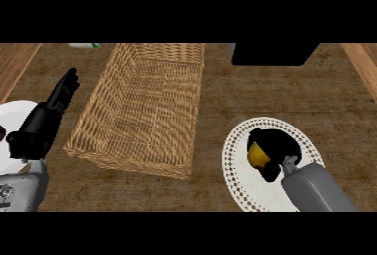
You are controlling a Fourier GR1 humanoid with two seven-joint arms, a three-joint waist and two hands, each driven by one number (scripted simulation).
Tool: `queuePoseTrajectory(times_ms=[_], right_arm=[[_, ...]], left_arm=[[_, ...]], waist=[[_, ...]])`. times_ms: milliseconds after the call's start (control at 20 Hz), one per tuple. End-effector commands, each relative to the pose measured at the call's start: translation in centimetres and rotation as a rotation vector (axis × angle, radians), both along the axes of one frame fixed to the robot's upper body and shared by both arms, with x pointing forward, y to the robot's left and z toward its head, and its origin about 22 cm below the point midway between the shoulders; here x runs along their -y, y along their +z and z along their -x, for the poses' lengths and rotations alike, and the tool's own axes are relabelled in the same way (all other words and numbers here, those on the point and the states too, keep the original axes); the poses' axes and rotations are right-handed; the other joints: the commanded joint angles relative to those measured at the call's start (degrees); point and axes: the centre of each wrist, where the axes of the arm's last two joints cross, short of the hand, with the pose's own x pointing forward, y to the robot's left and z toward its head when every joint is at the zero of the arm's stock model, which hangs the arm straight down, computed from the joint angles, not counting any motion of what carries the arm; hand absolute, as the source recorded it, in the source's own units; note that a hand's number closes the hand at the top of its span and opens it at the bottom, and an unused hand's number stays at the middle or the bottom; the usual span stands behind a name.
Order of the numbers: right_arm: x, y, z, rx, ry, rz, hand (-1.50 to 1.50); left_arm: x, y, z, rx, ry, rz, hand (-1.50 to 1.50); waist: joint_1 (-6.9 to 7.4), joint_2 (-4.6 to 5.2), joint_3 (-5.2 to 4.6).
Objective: Pick the lemon from the placemat and place it in the basket
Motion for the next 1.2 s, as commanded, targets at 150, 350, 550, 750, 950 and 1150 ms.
queuePoseTrajectory(times_ms=[150,350,550,750,950,1150], right_arm=[[1.0,-1.5,-1.5,0.05,0.019,0.035,1.5],[3.6,-0.5,-4.4,0.219,-0.149,0.057,1.5],[5.9,-0.7,-6.0,0.348,-0.156,0.114,1.5],[5.4,0.1,-6.5,0.5,-0.224,0.112,1.5],[5.8,5.4,-8.0,0.721,-0.296,-0.084,1.5],[3.6,11.7,-8.5,0.919,-0.278,-0.44,1.5]], left_arm=[[-0.6,0.4,-0.4,0.006,-0.006,0.001,0.0],[-0.1,0.1,-1.6,-0.004,-0.016,0.02,0.0],[0.6,0.2,-1.0,0.008,-0.016,0.007,0.0],[0.7,0.6,0.3,0.02,-0.02,-0.008,0.0],[-0.4,-0.1,0.2,0.009,0.014,0.007,0.0],[-0.1,0.4,0.2,0.002,0.013,-0.005,0.0]], waist=[[0.14,0.74,0.52],[0.54,1.16,0.55],[0.78,1.04,0.56],[0.62,0.77,0.56],[0.02,0.62,0.56],[-0.93,-0.18,0.65]])
